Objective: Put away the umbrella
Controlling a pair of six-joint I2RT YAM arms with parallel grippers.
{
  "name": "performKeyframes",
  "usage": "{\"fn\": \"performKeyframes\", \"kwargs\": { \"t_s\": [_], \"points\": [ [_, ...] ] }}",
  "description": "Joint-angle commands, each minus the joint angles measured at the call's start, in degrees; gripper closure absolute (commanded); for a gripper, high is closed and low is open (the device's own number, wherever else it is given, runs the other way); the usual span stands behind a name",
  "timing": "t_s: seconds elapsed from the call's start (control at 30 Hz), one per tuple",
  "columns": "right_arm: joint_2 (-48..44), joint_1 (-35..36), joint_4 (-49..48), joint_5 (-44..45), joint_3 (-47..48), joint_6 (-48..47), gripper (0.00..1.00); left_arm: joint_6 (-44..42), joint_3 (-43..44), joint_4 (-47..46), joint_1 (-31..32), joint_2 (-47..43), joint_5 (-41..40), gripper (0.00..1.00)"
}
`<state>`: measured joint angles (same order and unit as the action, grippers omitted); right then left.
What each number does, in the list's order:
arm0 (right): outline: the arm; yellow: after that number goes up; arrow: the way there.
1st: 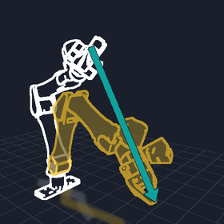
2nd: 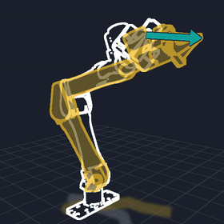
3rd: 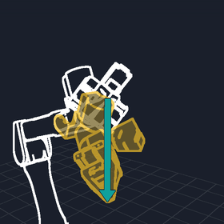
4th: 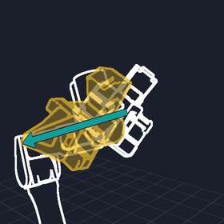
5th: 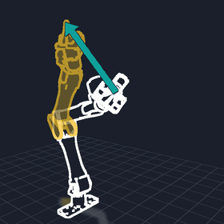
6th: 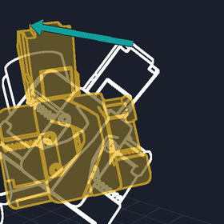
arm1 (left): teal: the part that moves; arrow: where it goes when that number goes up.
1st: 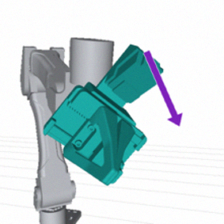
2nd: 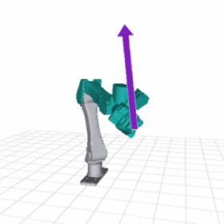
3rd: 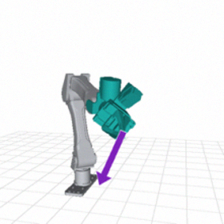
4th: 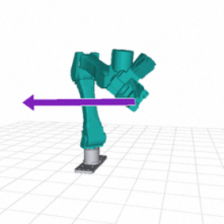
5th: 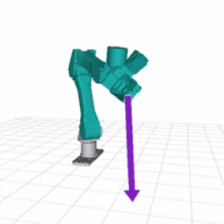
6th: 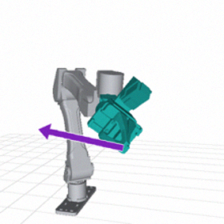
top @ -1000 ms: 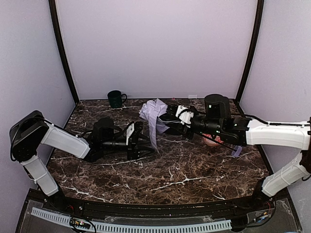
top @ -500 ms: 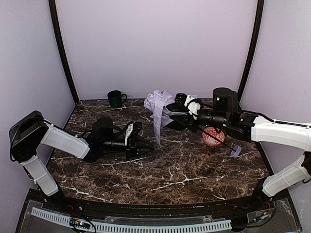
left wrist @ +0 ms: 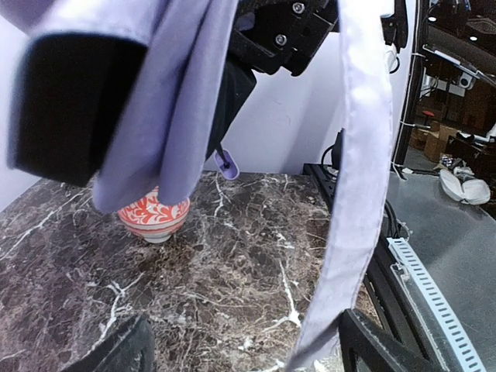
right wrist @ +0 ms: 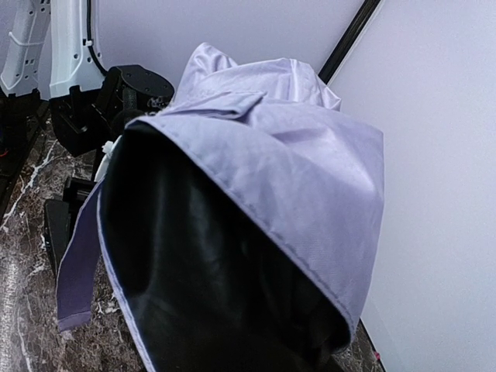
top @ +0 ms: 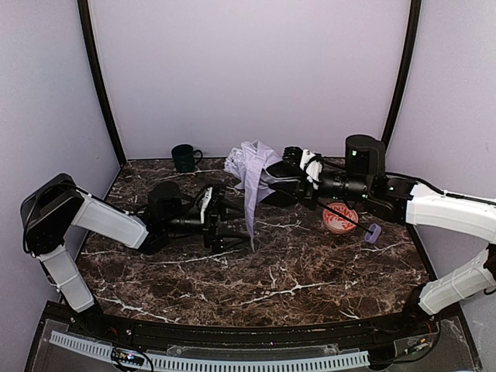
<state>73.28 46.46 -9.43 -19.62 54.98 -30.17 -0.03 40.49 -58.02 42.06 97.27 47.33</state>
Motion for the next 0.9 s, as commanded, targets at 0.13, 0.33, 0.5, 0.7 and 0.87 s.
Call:
{"fn": "performKeyframes", "kwargs": {
  "t_s": [0.13, 0.33, 0.5, 0.7, 0.87],
  "points": [
    [0.0, 0.0, -6.3, -2.3, 3.3, -0.3, 1.00, 9.7, 2.5, -15.5, 3.0, 5.5, 4.9, 0.24],
    [-0.6, 0.0, -6.0, -1.2, 2.9, -0.5, 1.00, 12.7, 0.7, -20.6, 3.0, 6.3, 7.9, 0.92],
    [-0.6, -0.2, -4.5, 0.5, 4.0, 0.9, 1.00, 13.8, -0.7, -20.1, 3.0, 5.9, 7.8, 1.00],
    [0.5, -1.6, -2.0, 4.1, 5.8, 2.0, 1.00, 12.8, -1.4, -16.3, 4.2, 0.6, 8.3, 1.00],
    [1.9, -3.5, -0.8, 5.7, 5.3, 3.3, 1.00, -13.3, 2.7, 21.1, 9.5, -8.9, 1.8, 1.00]
  ]
}}
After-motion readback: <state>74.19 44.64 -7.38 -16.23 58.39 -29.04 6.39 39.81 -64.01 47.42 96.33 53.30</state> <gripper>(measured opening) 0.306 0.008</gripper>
